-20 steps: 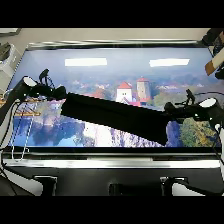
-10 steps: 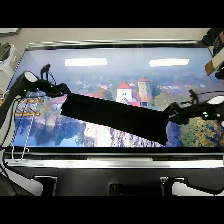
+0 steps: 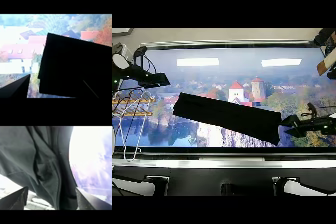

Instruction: Fold the clothes and pants, and hang the long-sleeved shirts on hangers.

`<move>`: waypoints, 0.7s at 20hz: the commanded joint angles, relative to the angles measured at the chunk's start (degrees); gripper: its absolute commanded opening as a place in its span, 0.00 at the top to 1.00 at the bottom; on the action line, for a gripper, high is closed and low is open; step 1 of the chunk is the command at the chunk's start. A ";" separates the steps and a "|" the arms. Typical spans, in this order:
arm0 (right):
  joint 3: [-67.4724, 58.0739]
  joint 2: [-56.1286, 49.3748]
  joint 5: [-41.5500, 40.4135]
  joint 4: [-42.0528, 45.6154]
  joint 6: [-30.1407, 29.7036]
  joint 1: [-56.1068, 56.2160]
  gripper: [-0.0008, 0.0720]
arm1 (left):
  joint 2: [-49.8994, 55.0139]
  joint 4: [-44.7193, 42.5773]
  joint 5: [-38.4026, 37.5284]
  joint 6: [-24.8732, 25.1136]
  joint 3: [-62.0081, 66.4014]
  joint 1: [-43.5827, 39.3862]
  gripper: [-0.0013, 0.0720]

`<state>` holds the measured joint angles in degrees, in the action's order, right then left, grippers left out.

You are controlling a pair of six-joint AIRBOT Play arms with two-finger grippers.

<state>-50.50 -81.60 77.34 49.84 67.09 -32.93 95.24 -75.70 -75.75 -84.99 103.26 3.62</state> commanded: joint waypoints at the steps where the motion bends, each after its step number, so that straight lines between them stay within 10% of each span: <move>1: 3.72 -2.73 -3.21 -5.97 -5.07 -0.39 0.07 | -1.46 -1.09 -2.80 -0.61 0.31 -0.02 0.04; 14: 4.02 -3.82 -6.21 -9.73 -9.07 -0.46 0.09 | -1.42 -1.07 -2.75 -1.60 0.31 -0.24 0.04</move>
<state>-46.35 -86.17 70.59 39.64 58.57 -33.28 93.84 -76.75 -78.48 -86.56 103.50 3.44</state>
